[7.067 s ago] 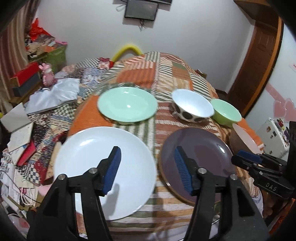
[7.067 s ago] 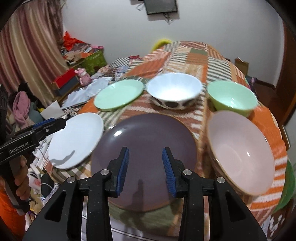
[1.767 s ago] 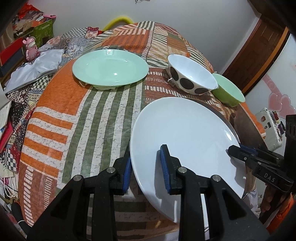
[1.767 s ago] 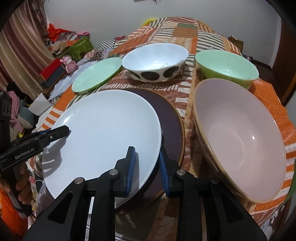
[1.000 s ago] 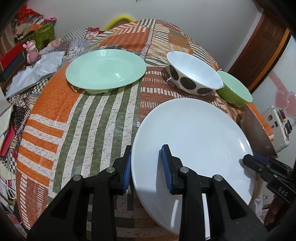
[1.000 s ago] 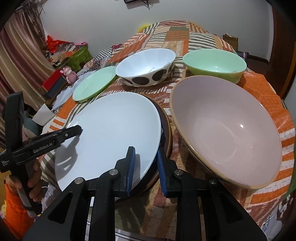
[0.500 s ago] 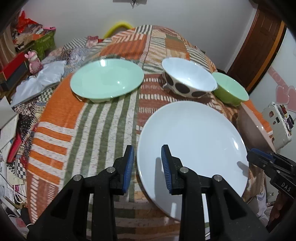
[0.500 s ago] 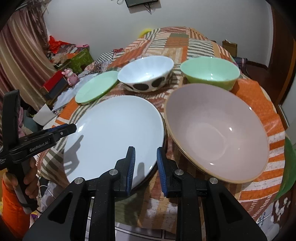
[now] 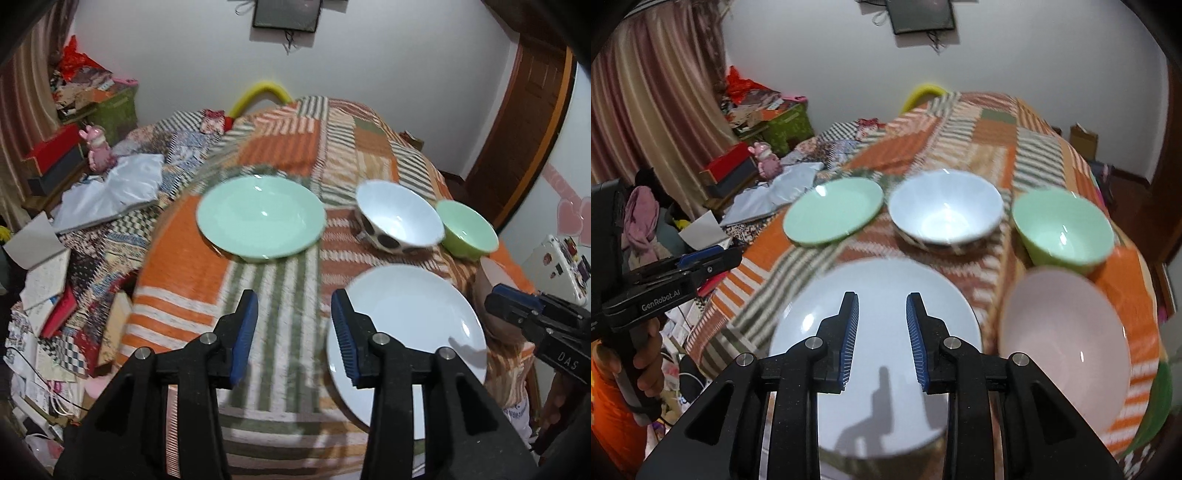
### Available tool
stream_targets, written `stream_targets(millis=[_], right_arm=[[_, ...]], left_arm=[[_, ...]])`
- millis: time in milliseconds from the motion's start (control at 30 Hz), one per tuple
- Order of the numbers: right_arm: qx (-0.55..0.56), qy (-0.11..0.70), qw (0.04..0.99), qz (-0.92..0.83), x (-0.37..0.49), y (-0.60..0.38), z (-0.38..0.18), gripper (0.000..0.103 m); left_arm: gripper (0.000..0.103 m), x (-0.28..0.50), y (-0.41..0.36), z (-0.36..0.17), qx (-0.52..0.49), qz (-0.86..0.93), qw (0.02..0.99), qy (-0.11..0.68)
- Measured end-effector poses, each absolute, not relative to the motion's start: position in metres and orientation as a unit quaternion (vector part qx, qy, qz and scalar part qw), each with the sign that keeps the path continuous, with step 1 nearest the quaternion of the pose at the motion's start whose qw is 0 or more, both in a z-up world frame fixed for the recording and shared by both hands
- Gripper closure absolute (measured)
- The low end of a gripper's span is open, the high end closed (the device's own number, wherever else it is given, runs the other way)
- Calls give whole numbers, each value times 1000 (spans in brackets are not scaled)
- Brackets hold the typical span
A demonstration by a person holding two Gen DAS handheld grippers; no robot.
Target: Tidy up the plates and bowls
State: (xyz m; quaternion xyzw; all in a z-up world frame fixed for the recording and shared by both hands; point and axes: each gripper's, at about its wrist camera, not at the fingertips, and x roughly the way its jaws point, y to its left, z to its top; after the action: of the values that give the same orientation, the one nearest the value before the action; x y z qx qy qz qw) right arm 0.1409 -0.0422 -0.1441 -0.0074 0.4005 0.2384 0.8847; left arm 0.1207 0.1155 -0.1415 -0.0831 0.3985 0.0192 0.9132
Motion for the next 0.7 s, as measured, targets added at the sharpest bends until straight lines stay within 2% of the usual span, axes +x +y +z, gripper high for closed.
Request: stream_targets(millis=[67, 100, 167, 333, 433, 700], right_arm=[[-9, 399, 883, 248, 148, -34, -140, 74], [-9, 399, 880, 258, 153, -28, -139, 64], [-11, 394, 881, 264, 160, -19, -138, 53], [-26, 399, 875, 272, 184, 11, -144, 53], [-28, 413, 867, 277, 198, 25, -154, 53], [-56, 457, 844, 276, 233, 58, -187, 53]], left_arm=[[61, 124, 126, -135, -82, 27, 915, 394], [61, 125, 129, -133, -81, 30, 915, 393], [54, 128, 139, -128, -80, 39, 918, 387], [39, 142, 162, -123, -75, 57, 921, 377], [36, 157, 177, -132, -72, 63, 917, 387], [36, 199, 208, -183, -94, 67, 895, 431]])
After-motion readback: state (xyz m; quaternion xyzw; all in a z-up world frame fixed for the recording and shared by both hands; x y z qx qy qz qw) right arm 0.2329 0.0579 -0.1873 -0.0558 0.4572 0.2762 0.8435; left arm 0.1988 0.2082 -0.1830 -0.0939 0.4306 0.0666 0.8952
